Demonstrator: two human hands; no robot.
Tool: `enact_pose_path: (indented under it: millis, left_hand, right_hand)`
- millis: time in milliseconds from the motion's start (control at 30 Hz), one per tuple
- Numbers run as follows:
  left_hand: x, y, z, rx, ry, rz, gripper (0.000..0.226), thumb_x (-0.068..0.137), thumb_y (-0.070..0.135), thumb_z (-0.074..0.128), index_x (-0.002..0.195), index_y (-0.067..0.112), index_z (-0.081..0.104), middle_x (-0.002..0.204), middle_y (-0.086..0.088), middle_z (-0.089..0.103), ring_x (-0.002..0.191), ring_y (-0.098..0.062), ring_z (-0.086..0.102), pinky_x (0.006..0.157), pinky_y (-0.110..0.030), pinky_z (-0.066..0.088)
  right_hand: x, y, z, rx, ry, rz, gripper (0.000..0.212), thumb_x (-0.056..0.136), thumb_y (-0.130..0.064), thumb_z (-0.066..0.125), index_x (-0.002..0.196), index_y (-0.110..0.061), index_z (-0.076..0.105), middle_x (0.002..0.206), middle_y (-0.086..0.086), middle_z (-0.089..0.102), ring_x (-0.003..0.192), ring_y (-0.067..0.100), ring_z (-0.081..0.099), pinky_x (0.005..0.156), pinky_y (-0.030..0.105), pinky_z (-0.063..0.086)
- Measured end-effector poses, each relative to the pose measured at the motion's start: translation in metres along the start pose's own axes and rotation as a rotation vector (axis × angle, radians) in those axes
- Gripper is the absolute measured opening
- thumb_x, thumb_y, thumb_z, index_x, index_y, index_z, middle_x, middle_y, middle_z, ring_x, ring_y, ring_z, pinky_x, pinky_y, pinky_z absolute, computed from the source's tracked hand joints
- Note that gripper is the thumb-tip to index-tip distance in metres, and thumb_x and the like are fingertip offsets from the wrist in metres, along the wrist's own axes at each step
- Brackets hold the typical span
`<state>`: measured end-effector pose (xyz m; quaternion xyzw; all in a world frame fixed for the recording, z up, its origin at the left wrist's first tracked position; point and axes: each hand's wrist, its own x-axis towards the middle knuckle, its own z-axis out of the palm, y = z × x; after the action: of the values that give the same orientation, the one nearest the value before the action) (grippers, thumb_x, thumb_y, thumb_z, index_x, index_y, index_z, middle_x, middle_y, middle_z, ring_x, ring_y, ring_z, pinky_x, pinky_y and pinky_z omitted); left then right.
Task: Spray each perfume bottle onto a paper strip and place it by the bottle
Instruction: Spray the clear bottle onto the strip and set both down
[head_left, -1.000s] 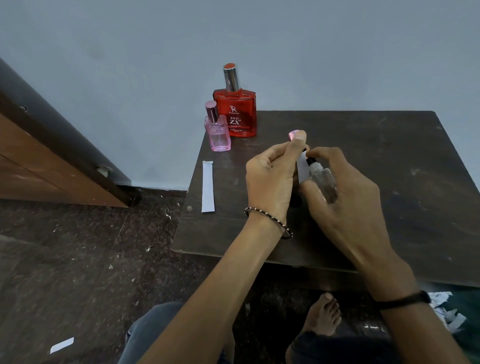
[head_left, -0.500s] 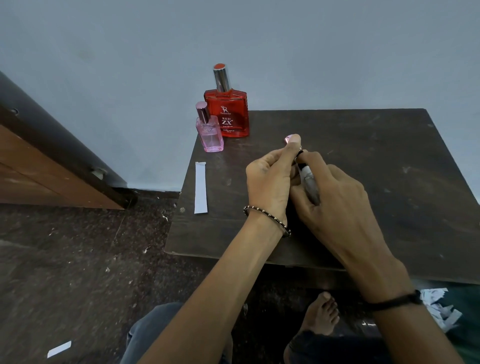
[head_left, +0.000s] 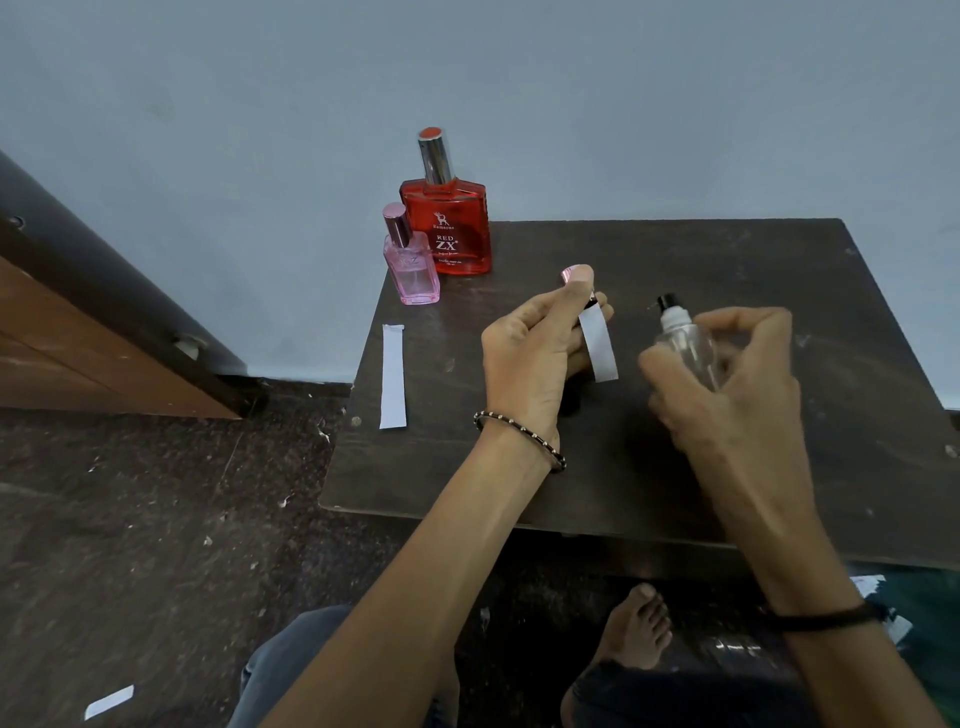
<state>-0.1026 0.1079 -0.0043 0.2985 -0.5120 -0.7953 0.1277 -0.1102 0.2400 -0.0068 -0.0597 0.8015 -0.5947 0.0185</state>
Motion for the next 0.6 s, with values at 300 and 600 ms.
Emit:
enact_pose_path:
  millis: [300,600]
  left_hand:
    - [-0.001,0.001,0.002,0.021,0.002,0.014,0.026,0.087,0.030,0.074,0.096,0.006,0.077,0.099,-0.010,0.078,0.098,-0.021,0.075,0.092,-0.042,0.059]
    - [-0.002,-0.001,0.003,0.042,0.044,0.016,0.027,0.085,0.030,0.076,0.094,0.005,0.078,0.095,-0.013,0.078,0.094,-0.024,0.075,0.079,-0.032,0.063]
  right_hand:
    - [0.009,0.004,-0.012,0.445,-0.029,0.128,0.013,0.085,-0.010,0.075,0.097,-0.014,0.073,0.095,0.009,0.068,0.072,0.014,0.058,0.041,0.020,0.036]
    - [0.011,-0.004,-0.012,0.533,-0.017,0.244,0.020,0.089,-0.021,0.072,0.105,-0.009,0.068,0.098,0.001,0.079,0.075,0.014,0.074,0.050,0.018,0.050]
